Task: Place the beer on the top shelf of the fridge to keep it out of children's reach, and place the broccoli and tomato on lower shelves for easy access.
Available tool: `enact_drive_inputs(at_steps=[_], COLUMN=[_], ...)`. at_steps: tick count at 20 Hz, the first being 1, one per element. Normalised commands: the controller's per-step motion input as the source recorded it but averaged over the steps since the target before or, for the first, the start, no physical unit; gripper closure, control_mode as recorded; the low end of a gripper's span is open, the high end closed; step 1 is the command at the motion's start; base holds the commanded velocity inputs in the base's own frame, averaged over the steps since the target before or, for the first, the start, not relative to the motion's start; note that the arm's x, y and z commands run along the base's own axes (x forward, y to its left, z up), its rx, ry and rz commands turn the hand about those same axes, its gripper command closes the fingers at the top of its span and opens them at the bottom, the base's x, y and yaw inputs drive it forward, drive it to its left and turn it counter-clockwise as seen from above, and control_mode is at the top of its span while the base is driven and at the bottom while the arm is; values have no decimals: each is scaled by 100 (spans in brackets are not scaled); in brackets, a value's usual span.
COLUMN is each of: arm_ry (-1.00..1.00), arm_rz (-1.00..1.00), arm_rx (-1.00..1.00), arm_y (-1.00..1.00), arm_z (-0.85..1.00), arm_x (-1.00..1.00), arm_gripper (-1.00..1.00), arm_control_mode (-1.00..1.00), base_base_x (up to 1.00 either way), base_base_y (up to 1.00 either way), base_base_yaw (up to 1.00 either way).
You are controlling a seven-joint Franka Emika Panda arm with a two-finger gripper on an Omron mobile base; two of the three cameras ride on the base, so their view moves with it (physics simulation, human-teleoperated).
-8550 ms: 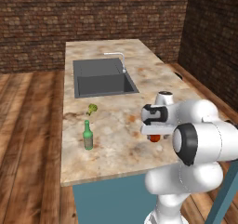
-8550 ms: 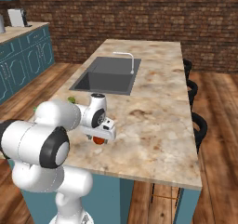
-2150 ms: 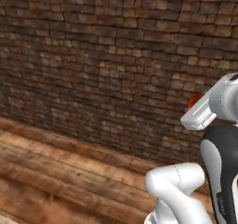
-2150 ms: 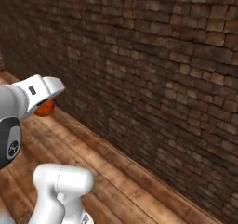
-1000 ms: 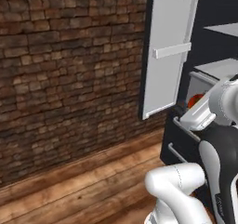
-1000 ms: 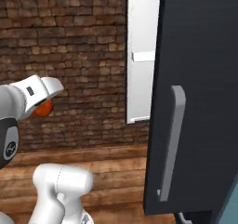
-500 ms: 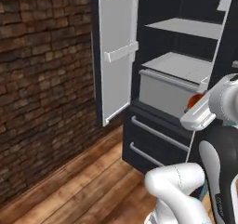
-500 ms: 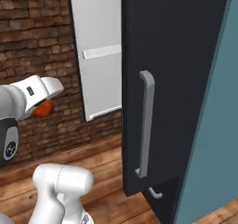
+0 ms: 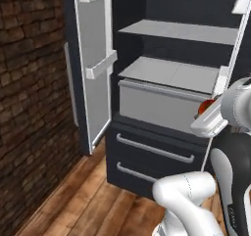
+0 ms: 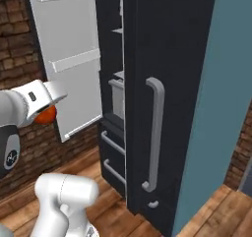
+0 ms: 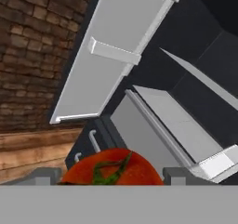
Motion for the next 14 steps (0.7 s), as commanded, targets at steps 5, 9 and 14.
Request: enact_drive_inputs(at_steps=[5,9,14], arm_ry=[0,0,0], arm_rz=[0,0,0], arm_rx=[0,0,0], arm_y=[0,0,0], arm_z=[0,0,0], arm_x=[0,0,0], arm_gripper=[100,100,100], arm_control_mode=[100,100,100], base_base_x=[24,24,27], base_base_y=[80,71,57], base_base_yaw=[-48,-48,-48])
